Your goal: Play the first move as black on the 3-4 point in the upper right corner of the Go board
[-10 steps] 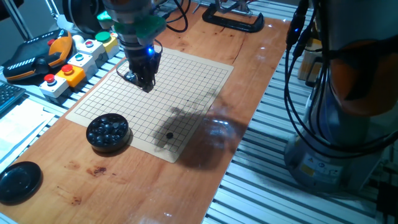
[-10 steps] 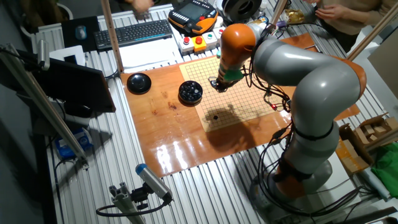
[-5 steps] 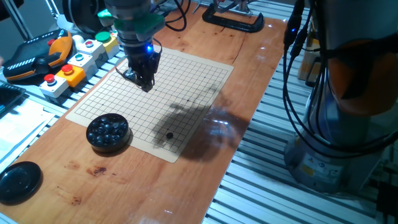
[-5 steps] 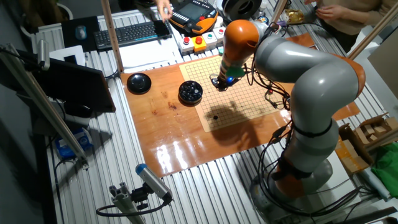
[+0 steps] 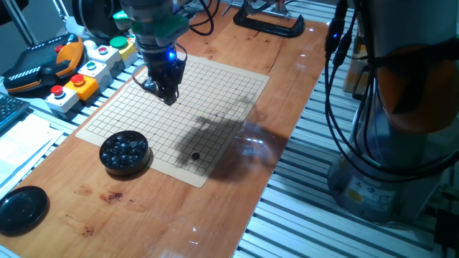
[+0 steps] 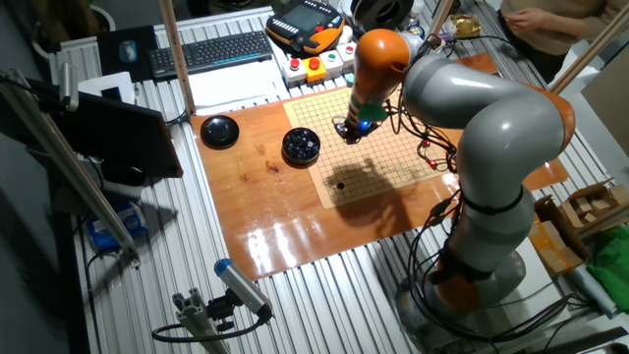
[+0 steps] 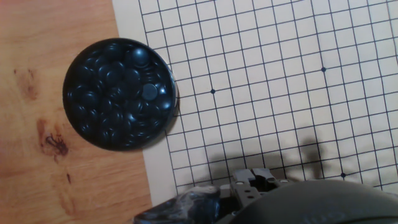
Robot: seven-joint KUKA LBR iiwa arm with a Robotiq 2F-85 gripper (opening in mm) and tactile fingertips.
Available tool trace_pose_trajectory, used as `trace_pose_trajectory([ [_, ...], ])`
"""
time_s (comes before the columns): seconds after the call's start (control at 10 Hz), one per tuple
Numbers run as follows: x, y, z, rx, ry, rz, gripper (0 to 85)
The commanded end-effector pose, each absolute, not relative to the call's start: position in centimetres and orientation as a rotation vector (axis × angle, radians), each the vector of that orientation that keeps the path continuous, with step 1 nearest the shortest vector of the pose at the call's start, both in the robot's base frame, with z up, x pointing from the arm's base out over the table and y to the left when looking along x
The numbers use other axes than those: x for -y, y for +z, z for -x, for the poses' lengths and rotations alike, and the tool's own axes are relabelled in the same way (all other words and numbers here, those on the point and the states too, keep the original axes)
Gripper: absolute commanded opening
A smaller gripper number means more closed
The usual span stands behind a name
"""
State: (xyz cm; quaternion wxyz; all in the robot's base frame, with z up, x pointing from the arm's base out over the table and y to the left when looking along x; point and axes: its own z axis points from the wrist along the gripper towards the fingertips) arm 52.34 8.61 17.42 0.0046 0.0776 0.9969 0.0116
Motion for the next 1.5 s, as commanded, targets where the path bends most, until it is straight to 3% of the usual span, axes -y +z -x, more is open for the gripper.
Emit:
trace_pose_trajectory([
  [0.0, -8.6, 17.3, -52.4, -3.125, 0.044, -0.239, 0.7],
  [1.4, -8.5, 18.8, -51.2, -3.131, 0.01, -0.211, 0.7],
])
